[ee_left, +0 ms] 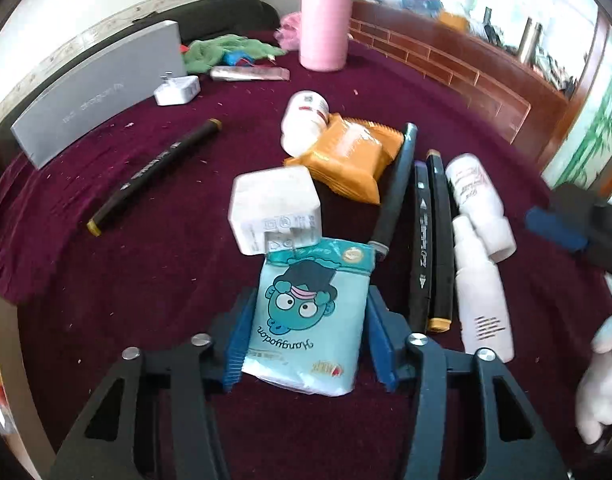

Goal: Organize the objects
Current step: 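Grasp the blue-green tissue pack with the left tool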

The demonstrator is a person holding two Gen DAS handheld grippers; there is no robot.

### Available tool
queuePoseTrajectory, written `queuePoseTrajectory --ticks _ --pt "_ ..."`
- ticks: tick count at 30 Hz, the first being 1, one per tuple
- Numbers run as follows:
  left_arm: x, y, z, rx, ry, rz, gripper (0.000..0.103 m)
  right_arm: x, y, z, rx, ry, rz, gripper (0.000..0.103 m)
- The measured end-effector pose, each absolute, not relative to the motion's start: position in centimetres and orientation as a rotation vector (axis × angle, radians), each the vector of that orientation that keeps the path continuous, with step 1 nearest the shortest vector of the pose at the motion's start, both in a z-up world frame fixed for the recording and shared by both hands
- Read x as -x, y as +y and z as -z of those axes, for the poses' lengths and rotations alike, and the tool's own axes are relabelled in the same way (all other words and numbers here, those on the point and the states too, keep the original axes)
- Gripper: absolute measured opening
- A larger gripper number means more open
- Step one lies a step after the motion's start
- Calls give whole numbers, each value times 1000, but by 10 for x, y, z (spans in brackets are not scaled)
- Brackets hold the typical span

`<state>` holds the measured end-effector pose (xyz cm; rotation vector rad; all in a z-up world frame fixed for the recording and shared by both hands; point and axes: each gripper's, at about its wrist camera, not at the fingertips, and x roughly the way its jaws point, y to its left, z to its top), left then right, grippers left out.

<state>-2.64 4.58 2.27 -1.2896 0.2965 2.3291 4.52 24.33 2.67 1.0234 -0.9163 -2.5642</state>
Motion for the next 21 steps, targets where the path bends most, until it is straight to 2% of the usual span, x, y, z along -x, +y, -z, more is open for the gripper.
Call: queuePoseTrajectory --ticks 4,11,17,21 --pt "12 34 -27 1286 304 -2314 35 -42 244 -22 -1056 -931 2564 90" --pt "-27 -19 -59 1196 129 -2415 15 -39 239 -20 -1098 -882 2589 90" --pt "-69 -67 -91 1062 -12 -2502 14 -37 229 -19 -1154 -772 2651 90" --pt "-74 -64 -82 1080 46 -2524 16 -46 207 -36 -1131 -652 2665 90"
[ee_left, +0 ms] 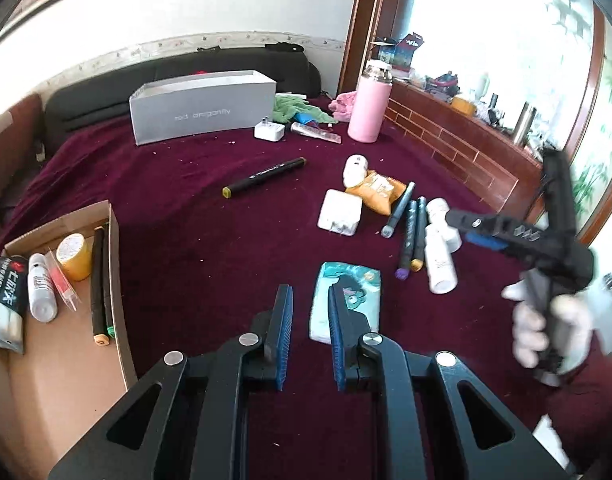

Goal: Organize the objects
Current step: 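Grasp the blue-green tissue pack with the left tool, then grasp the white charger with the right tool while the left tool holds the tissue pack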

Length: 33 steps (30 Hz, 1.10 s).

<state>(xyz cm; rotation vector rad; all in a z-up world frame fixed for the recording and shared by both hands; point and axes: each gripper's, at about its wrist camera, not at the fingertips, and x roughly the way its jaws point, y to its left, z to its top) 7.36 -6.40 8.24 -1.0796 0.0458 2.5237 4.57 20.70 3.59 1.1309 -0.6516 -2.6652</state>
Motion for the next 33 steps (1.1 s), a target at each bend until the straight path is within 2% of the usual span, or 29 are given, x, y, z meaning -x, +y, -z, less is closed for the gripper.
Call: queuePoseTrajectory --ticks 1,3,10,12,16,17,18,20,23,27,33 --pt "-73 -61 -79 1087 57 -2506 18 -47 203 -39 -1129 -652 2653 90" --pt "-68 -45 -70 1115 92 -2432 37 -49 192 -48 -1133 -656 2609 90" --pt "-35 -16 -44 1162 202 -2436 39 -47 159 -81 -1113 -473 2643 90" --pt "-29 1 -30 1190 322 -2434 40 -42 156 -86 -1119 -449 2631 90" --pt "-37 22 -17 1174 359 -2367 44 -26 150 -94 -1151 -459 2586 90" --pt "-42 24 -16 1163 366 -2369 39 -19 148 -94 -1166 -469 2572 90" --pt "-44 23 -17 1171 350 -2346 22 -12 145 -93 -1187 -476 2554 90" --pt "-45 12 -21 1209 216 -2308 8 1 139 -89 -1234 -478 2516 90" --pt "-53 -23 -32 1201 30 -2310 8 22 128 -78 -1313 -472 2495 90" --pt "-71 -67 -51 1151 -131 -2347 9 43 108 -62 -1402 -422 2490 89" --pt "-100 -112 -75 1062 -237 -2409 9 63 85 -38 -1552 -330 2538 82"
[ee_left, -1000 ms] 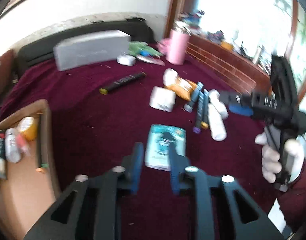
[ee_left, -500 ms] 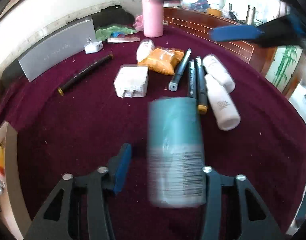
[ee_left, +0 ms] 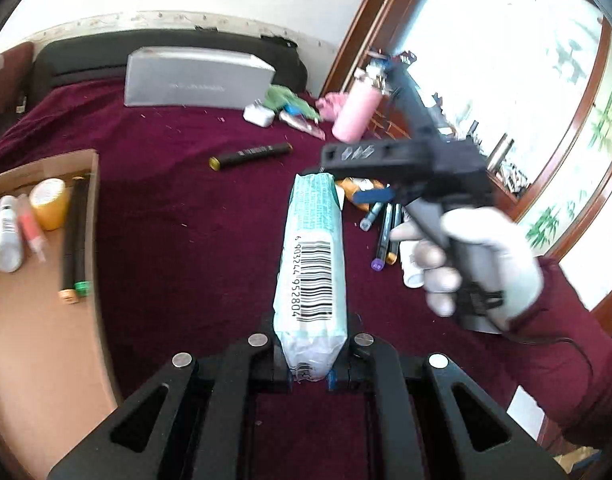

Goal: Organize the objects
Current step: 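Grasp the white charger with the right tool while the left tool holds the tissue pack, then carry the tissue pack and charger into the box and open both tools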

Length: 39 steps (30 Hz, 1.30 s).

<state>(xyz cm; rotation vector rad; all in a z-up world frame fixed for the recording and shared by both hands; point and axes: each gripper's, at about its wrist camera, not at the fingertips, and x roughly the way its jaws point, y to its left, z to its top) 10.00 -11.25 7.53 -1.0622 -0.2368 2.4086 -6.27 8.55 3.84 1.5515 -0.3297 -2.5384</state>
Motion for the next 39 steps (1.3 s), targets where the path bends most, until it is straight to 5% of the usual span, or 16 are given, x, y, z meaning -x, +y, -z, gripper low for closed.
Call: queuePoseTrajectory --ticks 8,13,24,32,39 --pt "-107 -138 -83 1032 -259 -2464 9 82 68 -19 -1659 -229 2599 47" --pt "-114 -158 -85 1031 -305 -2514 9 79 70 -22 -1648 -198 2599 43" --pt "-123 -220 -94 1039 -396 -2679 9 44 69 -55 -1500 -430 2419 43" --pt "-101 -271 -83 1192 -378 -2793 9 24 -1 -95 -1377 -429 2175 43" --pt "-86 -299 -50 1376 -359 -2777 9 18 -92 -76 -1423 -390 1965 44"
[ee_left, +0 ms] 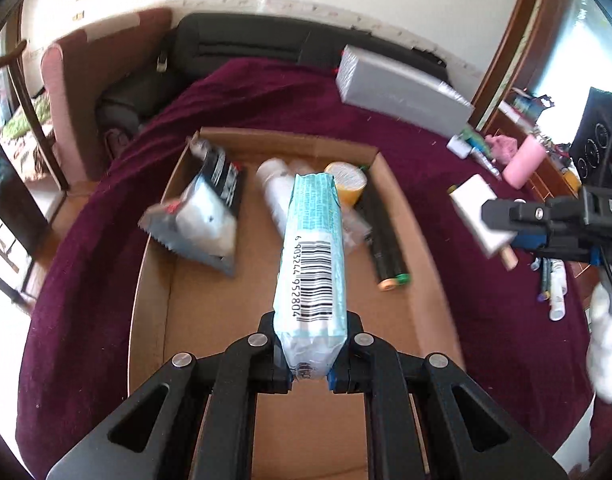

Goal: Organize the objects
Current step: 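Carry the tissue pack and charger into the box and open both tools, then move both tools back from the box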

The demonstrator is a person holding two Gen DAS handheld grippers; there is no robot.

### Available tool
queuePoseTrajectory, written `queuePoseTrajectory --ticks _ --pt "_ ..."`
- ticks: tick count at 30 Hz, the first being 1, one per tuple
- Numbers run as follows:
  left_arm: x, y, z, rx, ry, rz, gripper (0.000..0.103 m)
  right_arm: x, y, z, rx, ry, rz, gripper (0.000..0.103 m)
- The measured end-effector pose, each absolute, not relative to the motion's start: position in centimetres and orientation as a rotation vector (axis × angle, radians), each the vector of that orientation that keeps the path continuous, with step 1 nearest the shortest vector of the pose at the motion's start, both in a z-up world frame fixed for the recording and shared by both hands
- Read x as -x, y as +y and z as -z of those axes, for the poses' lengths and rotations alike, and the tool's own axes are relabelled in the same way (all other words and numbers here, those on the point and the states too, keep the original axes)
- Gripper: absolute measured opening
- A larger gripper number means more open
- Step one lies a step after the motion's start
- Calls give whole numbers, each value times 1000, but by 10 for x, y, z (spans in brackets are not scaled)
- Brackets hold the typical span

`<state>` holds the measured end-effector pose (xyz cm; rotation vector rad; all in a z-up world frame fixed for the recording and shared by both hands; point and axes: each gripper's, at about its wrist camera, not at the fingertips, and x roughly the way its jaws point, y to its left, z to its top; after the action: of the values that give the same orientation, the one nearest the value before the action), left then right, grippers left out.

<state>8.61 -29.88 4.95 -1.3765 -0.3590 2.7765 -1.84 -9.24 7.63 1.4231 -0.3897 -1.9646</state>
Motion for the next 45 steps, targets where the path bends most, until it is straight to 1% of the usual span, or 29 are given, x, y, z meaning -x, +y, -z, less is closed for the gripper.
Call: queuePoseTrajectory --ticks 6,10,13,14,15,18,21,28,32,36,38,41,45 --pt "-73 -313 -26 1476 -411 -2742 9 12 -156 -42 -1503 -314 1874 44" --pt "-69 -318 -22 1474 -452 -2730 9 16 -181 -30 -1528 -261 1883 44" --pt "-71 -322 -22 1469 -493 -2713 11 17 -190 -24 -1538 -227 1897 44" --pt "-70 -323 -22 1472 -512 -2708 14 18 -188 -24 -1529 -226 1909 44" --pt "-71 -325 -23 1469 -531 -2704 20 18 -188 -25 -1524 -230 1908 46" --pt "-70 -329 -27 1464 -572 -2702 38 17 -183 -29 -1499 -252 1920 46" --pt "-74 -333 -36 1422 -621 -2701 38 15 -178 -39 -1455 -272 1952 46" --pt "-94 -337 -64 1295 -663 -2791 39 2 -152 -60 -1369 -298 2021 46" --pt "-106 -332 -66 1194 -770 -2726 39 -4 -139 -61 -1360 -340 2028 46" --pt "-115 -322 -65 1137 -825 -2705 39 -12 -118 -62 -1350 -390 2025 46" --pt "-118 -316 -63 1140 -845 -2703 39 -14 -104 -61 -1337 -418 2033 46" --pt "-121 -310 -57 1174 -840 -2713 39 -13 -90 -58 -1335 -461 2035 50" --pt "-129 -306 -57 1156 -852 -2703 39 -15 -82 -56 -1335 -477 2035 50"
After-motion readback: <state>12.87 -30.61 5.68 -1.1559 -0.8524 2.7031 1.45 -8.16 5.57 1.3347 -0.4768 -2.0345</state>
